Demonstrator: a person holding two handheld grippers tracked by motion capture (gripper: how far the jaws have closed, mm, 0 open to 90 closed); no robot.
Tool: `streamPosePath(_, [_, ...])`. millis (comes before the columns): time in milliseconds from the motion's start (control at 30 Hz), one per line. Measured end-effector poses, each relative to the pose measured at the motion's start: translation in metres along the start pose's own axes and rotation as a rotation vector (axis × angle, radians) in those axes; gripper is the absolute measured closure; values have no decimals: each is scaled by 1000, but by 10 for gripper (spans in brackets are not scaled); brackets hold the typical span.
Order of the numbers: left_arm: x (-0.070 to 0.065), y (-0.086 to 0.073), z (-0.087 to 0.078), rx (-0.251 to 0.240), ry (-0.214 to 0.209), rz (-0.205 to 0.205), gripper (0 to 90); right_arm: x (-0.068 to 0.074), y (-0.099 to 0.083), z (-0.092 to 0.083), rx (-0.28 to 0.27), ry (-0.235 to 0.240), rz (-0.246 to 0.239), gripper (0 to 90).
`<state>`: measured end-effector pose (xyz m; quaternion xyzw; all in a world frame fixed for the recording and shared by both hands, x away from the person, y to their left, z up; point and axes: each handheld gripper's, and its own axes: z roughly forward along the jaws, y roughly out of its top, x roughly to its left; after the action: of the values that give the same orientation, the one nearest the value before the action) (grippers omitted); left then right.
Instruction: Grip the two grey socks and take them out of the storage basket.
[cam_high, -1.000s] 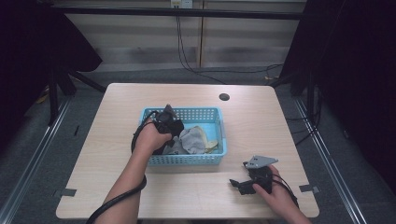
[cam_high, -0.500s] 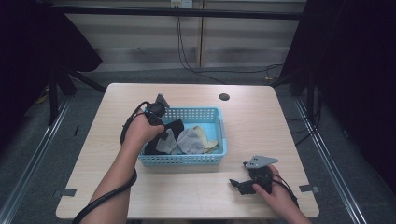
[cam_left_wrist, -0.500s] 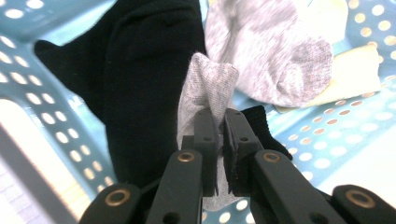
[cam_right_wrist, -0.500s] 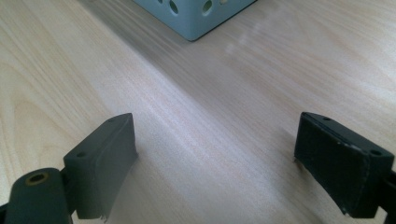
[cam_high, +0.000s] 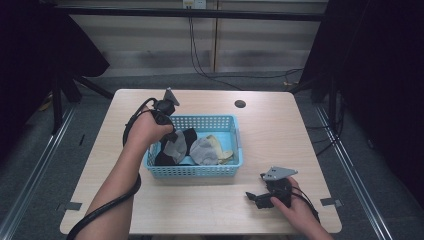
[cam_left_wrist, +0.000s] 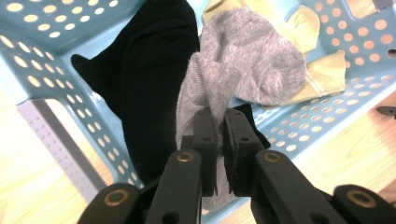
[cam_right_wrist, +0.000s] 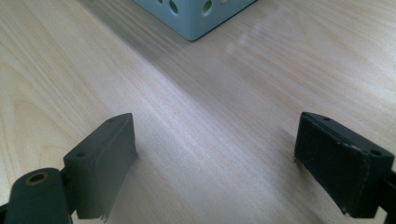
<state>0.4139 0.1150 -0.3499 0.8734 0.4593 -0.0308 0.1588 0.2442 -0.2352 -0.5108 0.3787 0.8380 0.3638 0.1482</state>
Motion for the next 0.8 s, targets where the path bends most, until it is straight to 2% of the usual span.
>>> streamPosePath(800, [11, -5, -38, -5, 34, -36, 842, 0, 0, 0, 3, 0, -1, 120])
